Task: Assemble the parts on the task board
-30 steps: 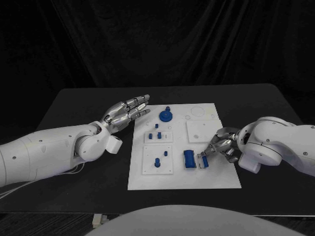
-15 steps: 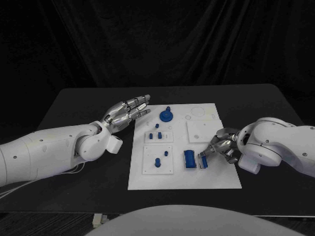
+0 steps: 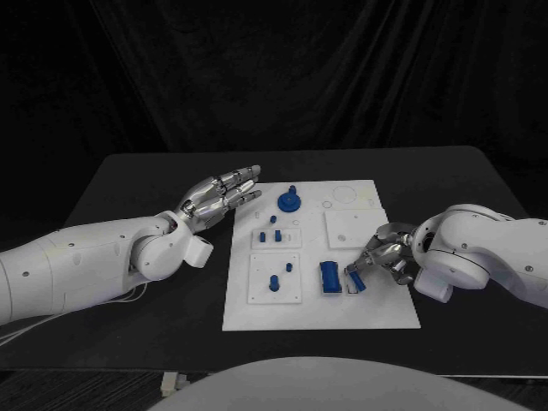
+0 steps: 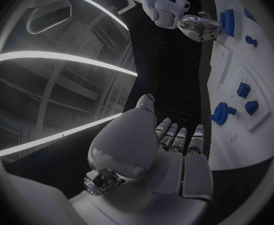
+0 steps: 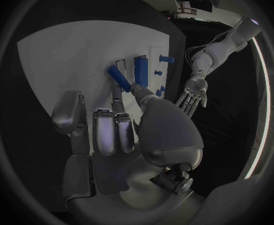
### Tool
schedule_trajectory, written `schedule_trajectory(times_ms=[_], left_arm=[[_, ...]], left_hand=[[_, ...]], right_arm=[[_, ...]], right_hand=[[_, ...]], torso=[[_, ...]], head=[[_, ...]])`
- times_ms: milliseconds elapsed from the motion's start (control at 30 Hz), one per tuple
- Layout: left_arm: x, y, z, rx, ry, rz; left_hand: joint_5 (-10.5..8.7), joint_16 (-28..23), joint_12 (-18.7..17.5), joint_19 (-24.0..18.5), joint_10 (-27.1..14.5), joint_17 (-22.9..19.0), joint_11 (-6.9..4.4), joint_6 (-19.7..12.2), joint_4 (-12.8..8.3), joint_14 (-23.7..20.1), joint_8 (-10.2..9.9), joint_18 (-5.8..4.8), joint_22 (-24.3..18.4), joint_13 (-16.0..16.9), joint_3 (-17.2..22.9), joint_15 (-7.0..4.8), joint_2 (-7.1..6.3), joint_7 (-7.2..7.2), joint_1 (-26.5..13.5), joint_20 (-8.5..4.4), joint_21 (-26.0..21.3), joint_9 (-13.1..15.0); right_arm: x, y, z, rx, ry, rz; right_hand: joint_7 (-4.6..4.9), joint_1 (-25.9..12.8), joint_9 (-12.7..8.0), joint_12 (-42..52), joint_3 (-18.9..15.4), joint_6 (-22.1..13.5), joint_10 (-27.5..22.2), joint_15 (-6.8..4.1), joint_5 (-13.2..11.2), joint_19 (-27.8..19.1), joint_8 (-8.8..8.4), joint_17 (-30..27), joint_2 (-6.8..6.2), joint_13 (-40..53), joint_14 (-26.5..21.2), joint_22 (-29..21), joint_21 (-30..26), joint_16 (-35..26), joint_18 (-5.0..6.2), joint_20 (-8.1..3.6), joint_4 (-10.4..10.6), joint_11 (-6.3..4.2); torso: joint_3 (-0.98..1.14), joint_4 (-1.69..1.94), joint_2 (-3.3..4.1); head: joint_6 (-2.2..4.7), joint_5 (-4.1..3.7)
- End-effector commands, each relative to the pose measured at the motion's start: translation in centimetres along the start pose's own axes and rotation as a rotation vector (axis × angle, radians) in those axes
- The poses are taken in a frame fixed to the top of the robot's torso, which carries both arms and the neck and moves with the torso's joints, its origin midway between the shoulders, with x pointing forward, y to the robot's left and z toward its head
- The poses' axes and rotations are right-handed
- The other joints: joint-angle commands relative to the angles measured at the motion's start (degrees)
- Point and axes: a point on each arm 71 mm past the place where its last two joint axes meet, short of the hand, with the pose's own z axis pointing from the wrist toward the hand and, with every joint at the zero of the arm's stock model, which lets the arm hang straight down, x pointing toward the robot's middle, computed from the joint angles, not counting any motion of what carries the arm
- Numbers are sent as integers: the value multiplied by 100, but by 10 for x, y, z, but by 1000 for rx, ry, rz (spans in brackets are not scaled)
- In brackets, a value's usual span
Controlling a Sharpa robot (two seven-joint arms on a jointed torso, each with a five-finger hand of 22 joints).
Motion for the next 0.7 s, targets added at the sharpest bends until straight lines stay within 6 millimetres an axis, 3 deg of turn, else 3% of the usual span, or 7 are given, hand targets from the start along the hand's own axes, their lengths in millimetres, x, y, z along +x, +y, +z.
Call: schedule_trajectory(times_ms=[33,200,267,300,500,600,700], left_arm=[[2,0,1,10,8,-15],[2,0,1,11,8,-15],[2,0,1,11,8,-15],[2,0,1,11,8,-15],[2,0,1,11,8,-15],[1,0,0,11,8,-15],[1,0,0,12,8,-15]], left_hand=[[43,-10,23,11,-3,-5,13,-17,1,8,23,64,1,5,38,17,-6,10,72,36,24,2],[46,-10,19,10,-4,-5,13,-19,-1,8,22,64,0,5,39,17,-7,10,74,36,24,2],[49,-10,18,10,-4,-5,13,-21,-3,8,22,64,-1,5,40,18,-7,10,76,36,23,2],[51,-10,16,10,-4,-5,13,-22,-4,8,22,64,-1,4,41,18,-7,9,78,36,23,2],[93,-11,16,9,-5,-6,13,-26,-30,7,23,63,-4,5,56,20,-12,13,103,38,22,2],[121,-11,17,9,-5,-5,15,-27,-40,7,25,63,-3,5,63,21,-14,12,111,39,23,2],[145,-10,13,9,-6,-5,14,-27,-46,8,26,64,-3,4,67,23,-16,14,115,40,23,3]], right_arm=[[1,-1,0,15,7,-17],[2,-1,1,16,7,-19],[2,-1,1,15,7,-20],[2,-1,1,15,7,-20],[2,-1,1,15,6,-20],[2,-1,1,15,6,-20],[2,-1,1,15,6,-20]], right_hand=[[-25,-55,12,15,-33,-9,597,-20,-121,-6,10,282,-15,1507,350,520,-52,-43,113,3,43,-12],[-21,-157,25,15,-140,-9,597,-17,-510,2,7,276,-45,1507,351,508,-93,-53,116,5,134,-9],[-19,-203,36,15,-234,-13,597,-14,-877,7,8,270,-113,1507,351,505,-108,-60,116,7,180,-5],[-21,-226,42,15,-267,-6,597,-15,-926,10,14,270,-119,1507,352,503,-116,-62,117,6,213,-7],[-50,-260,68,15,-367,54,597,-37,-128,10,36,205,24,1507,339,484,-193,-107,126,-11,319,-33],[-63,-200,72,15,-361,71,597,-47,96,11,35,192,80,1507,337,476,-227,-119,130,-20,299,-45],[-64,-195,73,15,-361,72,597,-47,107,6,34,165,83,1507,332,469,-250,-134,134,-20,298,-47]], torso=[[1,-2,0],[1,1,1],[1,1,2],[1,1,2],[1,2,3],[0,1,3],[0,0,2]], head=[[0,5],[0,5],[0,12],[0,12],[0,7],[0,18],[0,18]])
